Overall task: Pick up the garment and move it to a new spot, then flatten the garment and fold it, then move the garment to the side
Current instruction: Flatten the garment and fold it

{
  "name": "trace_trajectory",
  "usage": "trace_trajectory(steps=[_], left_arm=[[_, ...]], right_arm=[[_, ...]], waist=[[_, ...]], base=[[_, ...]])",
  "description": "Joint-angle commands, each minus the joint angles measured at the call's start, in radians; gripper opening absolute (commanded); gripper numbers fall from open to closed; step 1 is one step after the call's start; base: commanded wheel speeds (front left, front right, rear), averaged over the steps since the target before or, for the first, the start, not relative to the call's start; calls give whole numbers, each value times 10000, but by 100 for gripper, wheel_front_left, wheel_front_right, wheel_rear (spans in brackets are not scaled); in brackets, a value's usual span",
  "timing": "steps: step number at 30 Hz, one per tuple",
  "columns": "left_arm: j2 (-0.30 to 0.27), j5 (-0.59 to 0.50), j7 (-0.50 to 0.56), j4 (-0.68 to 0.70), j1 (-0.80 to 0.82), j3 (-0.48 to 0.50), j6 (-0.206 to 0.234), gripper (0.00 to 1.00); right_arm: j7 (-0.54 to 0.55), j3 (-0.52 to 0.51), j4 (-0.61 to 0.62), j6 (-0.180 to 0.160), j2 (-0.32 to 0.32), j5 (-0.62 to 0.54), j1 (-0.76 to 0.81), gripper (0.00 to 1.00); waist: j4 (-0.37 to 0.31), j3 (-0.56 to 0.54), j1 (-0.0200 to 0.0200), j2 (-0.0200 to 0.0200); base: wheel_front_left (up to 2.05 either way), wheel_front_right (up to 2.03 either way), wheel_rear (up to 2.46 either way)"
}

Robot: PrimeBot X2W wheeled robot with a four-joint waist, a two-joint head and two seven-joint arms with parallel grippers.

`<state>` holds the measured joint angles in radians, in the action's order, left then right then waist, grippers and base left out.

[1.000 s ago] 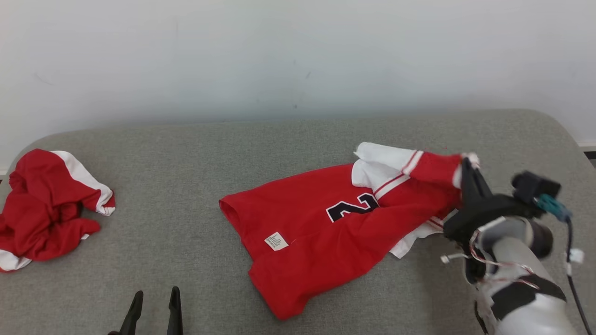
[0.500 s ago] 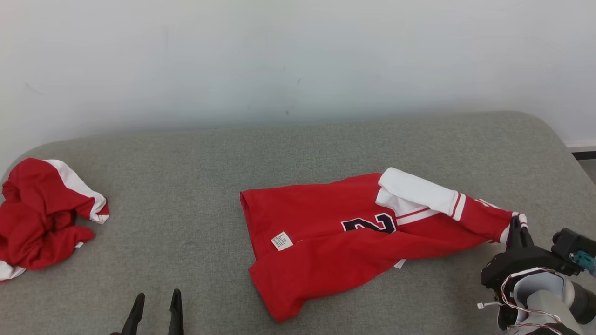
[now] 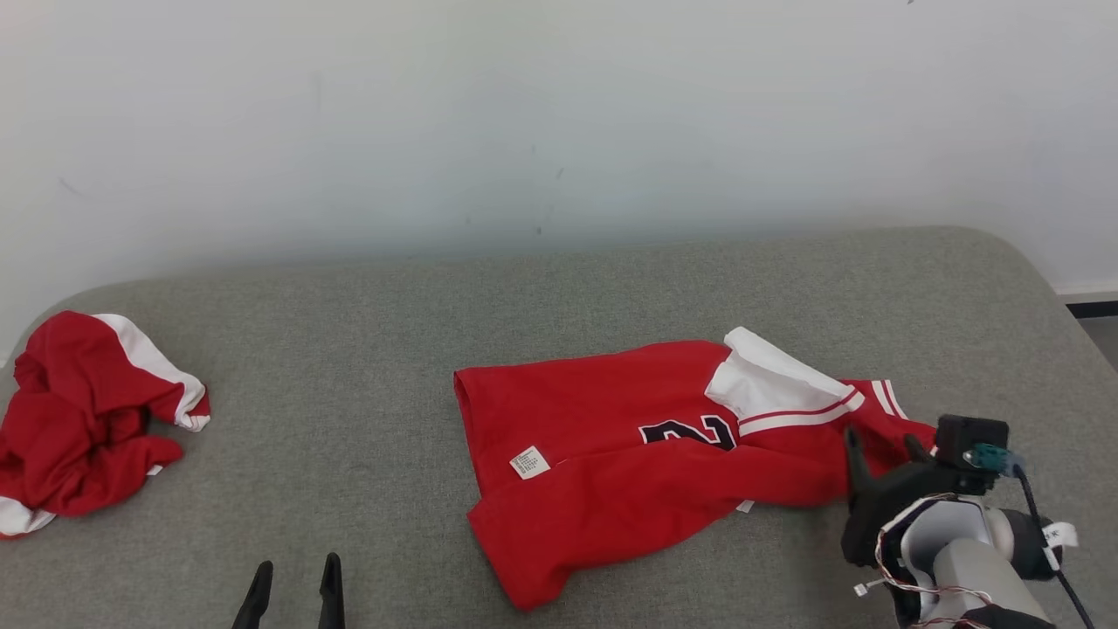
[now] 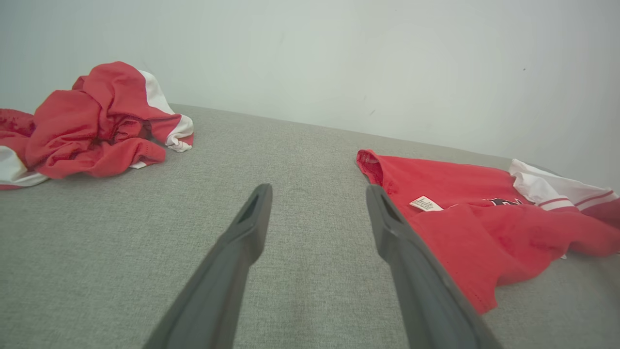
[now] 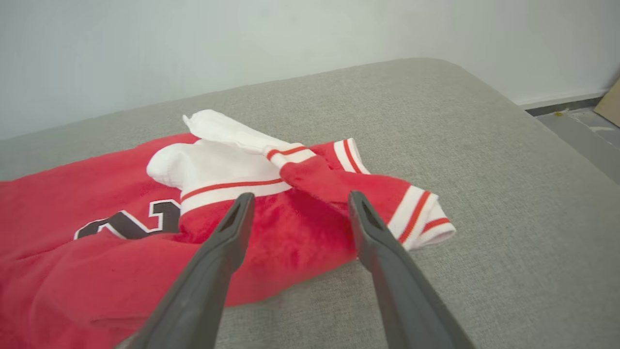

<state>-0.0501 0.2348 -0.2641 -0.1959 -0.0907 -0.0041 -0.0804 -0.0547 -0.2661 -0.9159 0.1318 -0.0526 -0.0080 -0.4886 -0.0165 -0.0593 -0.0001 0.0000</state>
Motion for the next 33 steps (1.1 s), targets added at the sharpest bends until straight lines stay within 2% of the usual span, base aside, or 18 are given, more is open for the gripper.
trace_trajectory(steps=[1, 5, 11, 20, 32, 33], left_arm=[[-5, 14, -6, 21, -104, 46, 0, 100], [-5, 33, -6, 82, -148, 80, 13, 100], [-5, -34, -6, 127, 5, 34, -47, 100], [-5, -202, -5, 41, 291, -51, -138, 100], [-5, -341, -5, 72, 705, -83, -294, 100], [-6, -342, -5, 67, 711, -79, -302, 100]], right_arm=[[170, 416, 207, -22, 23, 184, 148, 100], [744, 1375, 991, -22, 12, 434, 187, 100], [1683, 1204, 1728, -22, 0, -638, -204, 100], [2271, 756, 1160, -22, -194, -1918, -840, 100], [2164, -251, 43, -22, -501, -3034, -1752, 100], [2112, -311, -43, -22, -517, -3073, -1804, 97]], waist=[[-5, 3, 1, 0], [-17, 56, 1, 0], [123, 301, 1, 0], [631, 718, 1, 0], [1189, 1389, 1, 0], [1209, 1417, 1, 0]], base=[[0, 0, 0], [0, 0, 0], [0, 0, 0], [0, 0, 0], [0, 0, 0], [0, 0, 0]])
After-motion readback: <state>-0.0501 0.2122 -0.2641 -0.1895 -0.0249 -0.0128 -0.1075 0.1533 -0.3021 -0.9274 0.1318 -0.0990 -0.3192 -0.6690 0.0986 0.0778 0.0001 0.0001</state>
